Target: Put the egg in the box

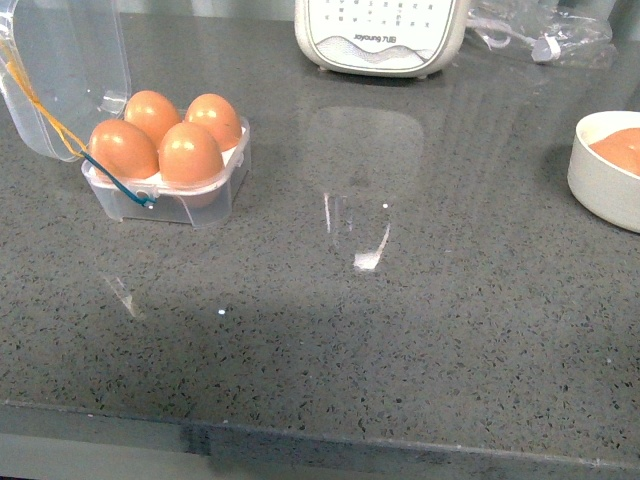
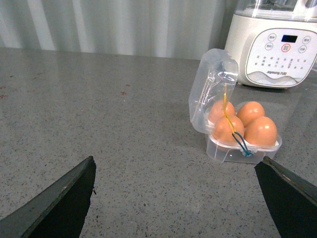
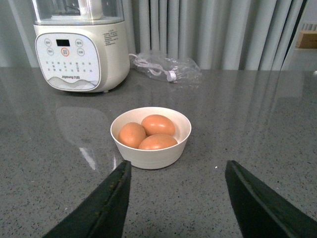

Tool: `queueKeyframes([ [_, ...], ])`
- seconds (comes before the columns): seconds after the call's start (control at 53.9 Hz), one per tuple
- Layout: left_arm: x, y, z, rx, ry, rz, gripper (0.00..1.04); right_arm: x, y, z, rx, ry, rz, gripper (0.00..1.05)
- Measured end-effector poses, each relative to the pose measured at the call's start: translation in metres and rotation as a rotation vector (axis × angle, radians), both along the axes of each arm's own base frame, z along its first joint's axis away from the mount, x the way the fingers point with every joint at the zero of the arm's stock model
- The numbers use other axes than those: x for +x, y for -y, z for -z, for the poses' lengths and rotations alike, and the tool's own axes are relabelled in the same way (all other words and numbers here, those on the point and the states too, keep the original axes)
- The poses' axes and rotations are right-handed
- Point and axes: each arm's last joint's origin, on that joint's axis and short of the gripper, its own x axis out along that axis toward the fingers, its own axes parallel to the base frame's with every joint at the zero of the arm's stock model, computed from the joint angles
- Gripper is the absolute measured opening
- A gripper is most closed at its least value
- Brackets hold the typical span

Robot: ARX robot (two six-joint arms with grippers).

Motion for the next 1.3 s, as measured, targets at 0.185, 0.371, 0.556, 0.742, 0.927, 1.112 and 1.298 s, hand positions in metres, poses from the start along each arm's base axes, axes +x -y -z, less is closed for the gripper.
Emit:
queueKeyframes([
  [0.185, 0.000, 0.000, 0.000, 0.000, 0.000, 0.000, 0.98, 0.000, 0.000, 0.000, 0.000, 0.000, 0.000, 0.93],
  [0.371, 0.000, 0.000, 0.000, 0.000, 0.000, 0.000, 0.98, 0.000, 0.000, 0.000, 0.001, 0.000, 0.000, 0.97],
  [0.556, 0.000, 0.000, 0.000, 0.000, 0.000, 0.000, 0.98, 0.000, 0.000, 0.000, 0.001, 0.000, 0.000, 0.97],
  [0.742, 0.002, 0.000, -0.001, -0.051, -0.002, 0.031, 0.98, 0.000, 0.000, 0.000, 0.001, 0.000, 0.000, 0.97],
  [0.927, 0.026, -0.009, -0.019, -0.141, 0.077, 0.035, 0.98, 0.000, 0.000, 0.000, 0.001, 0.000, 0.000, 0.97],
  [1.112, 0.090, -0.025, -0.053, -0.040, 0.225, -0.010, 0.98, 0.000, 0.000, 0.000, 0.001, 0.000, 0.000, 0.97],
  [1.298, 0.180, -0.051, -0.030, 0.158, 0.025, -0.193, 0.98, 0.000, 0.000, 0.000, 0.001, 0.000, 0.000, 0.97],
])
